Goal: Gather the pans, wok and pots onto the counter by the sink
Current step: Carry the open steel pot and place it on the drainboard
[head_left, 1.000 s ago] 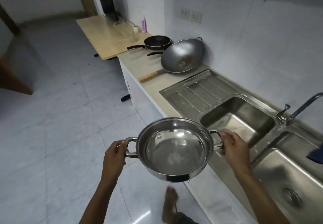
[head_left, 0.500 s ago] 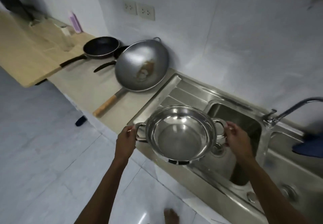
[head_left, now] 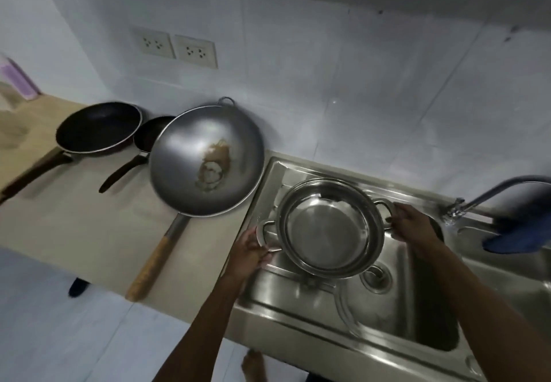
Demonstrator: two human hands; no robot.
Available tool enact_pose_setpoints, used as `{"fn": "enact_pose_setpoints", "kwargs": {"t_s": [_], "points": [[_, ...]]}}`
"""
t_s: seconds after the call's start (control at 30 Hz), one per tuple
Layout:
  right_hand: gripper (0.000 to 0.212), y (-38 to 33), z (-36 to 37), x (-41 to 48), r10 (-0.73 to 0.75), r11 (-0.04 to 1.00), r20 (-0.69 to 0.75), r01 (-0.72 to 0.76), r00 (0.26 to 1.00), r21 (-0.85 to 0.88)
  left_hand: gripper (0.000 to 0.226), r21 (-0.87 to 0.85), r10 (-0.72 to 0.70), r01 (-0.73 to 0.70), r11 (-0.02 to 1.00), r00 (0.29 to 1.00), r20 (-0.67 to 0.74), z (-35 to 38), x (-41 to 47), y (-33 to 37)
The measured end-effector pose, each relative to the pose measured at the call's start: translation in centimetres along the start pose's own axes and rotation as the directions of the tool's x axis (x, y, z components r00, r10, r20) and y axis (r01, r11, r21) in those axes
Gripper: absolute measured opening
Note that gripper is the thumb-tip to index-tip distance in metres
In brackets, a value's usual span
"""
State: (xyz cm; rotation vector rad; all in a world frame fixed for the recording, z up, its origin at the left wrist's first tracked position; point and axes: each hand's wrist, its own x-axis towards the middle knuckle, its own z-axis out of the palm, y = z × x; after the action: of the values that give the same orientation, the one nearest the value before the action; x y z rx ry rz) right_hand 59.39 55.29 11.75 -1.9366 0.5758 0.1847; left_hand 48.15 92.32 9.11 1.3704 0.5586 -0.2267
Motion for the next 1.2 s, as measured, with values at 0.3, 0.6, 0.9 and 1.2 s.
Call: {"fn": "enact_pose_setpoints", "kwargs": {"t_s": [0.3, 0.6, 0.9, 1.2], "points": [[0.018, -1.7, 2.4, 3.5, 0.029, 0.984, -0.106, -0.047, 0.994, -0.170, 0.046, -0.065, -0.035, 0.030, 0.997, 0.997, -0.074, 0.1, 5.4, -0.4], [0.020, -2.6, 2.6, 7.6, 0.073, 0.997, -0.073, -0.073, 0.995, 0.006, 0.038, -0.160, -0.057, 0.035, 0.986, 0.990, -0.132, 3.2, 8.0, 0.6], [0.035, -2.3, 3.5, 12.8, 0.111, 0.981, 0.012, -0.111, 0.994, 0.162, 0.036, -0.170, -0.003, -0.037, 0.985, 0.973, -0.229, 5.7, 9.7, 1.5], [0.034, -1.7, 4.7, 14.4, 0.056, 0.981, -0.012, -0.053, 0.998, 0.185, 0.027, -0.201, -0.016, -0.050, 0.978, 0.949, -0.316, 6.0, 10.1, 1.5]]}}
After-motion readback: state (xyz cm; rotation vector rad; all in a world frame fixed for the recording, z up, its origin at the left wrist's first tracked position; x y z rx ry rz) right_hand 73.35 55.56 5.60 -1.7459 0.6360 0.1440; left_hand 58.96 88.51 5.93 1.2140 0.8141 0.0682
